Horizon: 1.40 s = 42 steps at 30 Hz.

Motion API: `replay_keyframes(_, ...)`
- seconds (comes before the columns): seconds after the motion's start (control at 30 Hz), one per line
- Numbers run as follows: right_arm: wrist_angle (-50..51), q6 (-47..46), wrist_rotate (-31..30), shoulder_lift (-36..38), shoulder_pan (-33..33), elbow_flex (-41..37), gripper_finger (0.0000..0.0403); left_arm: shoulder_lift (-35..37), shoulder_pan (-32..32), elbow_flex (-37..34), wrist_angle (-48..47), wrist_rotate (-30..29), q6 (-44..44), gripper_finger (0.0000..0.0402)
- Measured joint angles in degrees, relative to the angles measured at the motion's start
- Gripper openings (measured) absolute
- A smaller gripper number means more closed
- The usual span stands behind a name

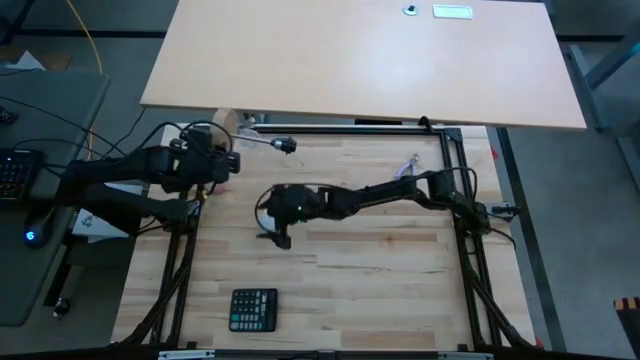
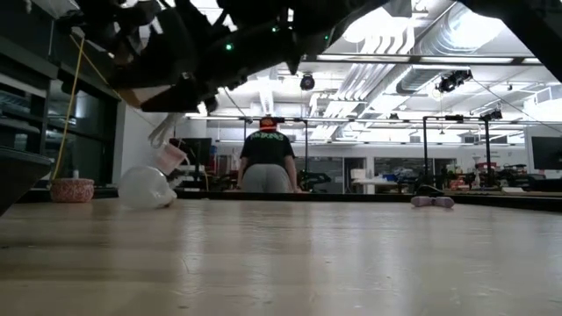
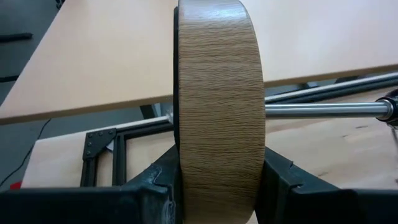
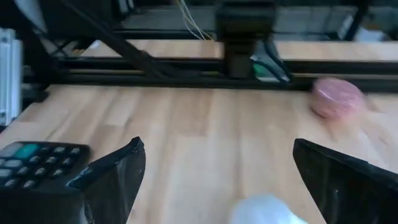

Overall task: Screw lightbulb
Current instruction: Insert the white lightbulb into the brown lamp

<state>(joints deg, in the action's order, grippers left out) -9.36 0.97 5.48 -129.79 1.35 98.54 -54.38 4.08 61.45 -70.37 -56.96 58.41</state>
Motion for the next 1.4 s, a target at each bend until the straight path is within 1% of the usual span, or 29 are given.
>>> replay_keyframes(0.2, -6.4, -6.5, -0.3, -4.4, -0.4, 0.0, 0.0397, -2.3, 0.0, 0.0, 0.1, 2.2, 0.1, 0.0118)
replay_keyframes(0.37, -7.7, -10.4, -0.9, -7.1, -0.5, 0.0, 0.0397, -2.3, 0.0, 0.0, 0.0, 2.8, 1.5, 0.0118)
replay_keyframes(0.43, -7.4, -11.8, -0.7, -7.9, -0.6, 0.0, 0.0397, -2.2, 0.0, 0.0, 0.0, 2.9, 1.5, 0.0118)
replay_keyframes(0.53, -6.8, -11.4, -0.7, -8.0, -0.4, 0.0, 0.0397, -2.0, 0.0, 0.0, 0.0, 2.9, 1.1, 0.0118)
replay_keyframes(0.7, -1.0, -11.1, -0.7, -7.6, -0.3, 0.2, 0.0397, -2.0, 0.0, 0.0, -0.1, 2.9, 1.0, 0.0118)
replay_keyframes(0.8, 1.9, -10.8, 1.4, -7.2, -0.2, 0.3, 0.0397, -2.0, 0.0, 0.0, -0.1, 2.9, 1.0, 0.0118)
replay_keyframes(0.93, 10.6, -9.7, 6.7, -4.6, -0.3, 0.3, 0.0397, -2.0, 0.0, 0.0, -0.3, 2.9, 0.5, 0.0118)
replay_keyframes(1.07, 25.3, -6.0, 6.9, -0.3, -0.3, 0.2, 0.0397, -2.0, 0.0, 0.0, -0.3, 2.9, -0.3, 0.0118)
replay_keyframes(1.17, 34.8, -2.5, 2.5, 3.1, -0.3, 0.0, 0.0397, -2.0, 0.0, 0.0, -0.3, 2.8, -0.5, 0.0118)
replay_keyframes(1.23, 39.7, -2.8, -0.6, 4.7, -0.5, -0.2, 0.0397, -2.0, 0.0, 0.0, -0.3, 2.7, -0.8, 0.0118)
replay_keyframes(1.4, 48.4, -5.8, -1.2, 9.7, -1.1, -0.1, 0.0397, -1.9, 0.0, 0.0, 0.0, 2.5, -1.6, 0.0118)
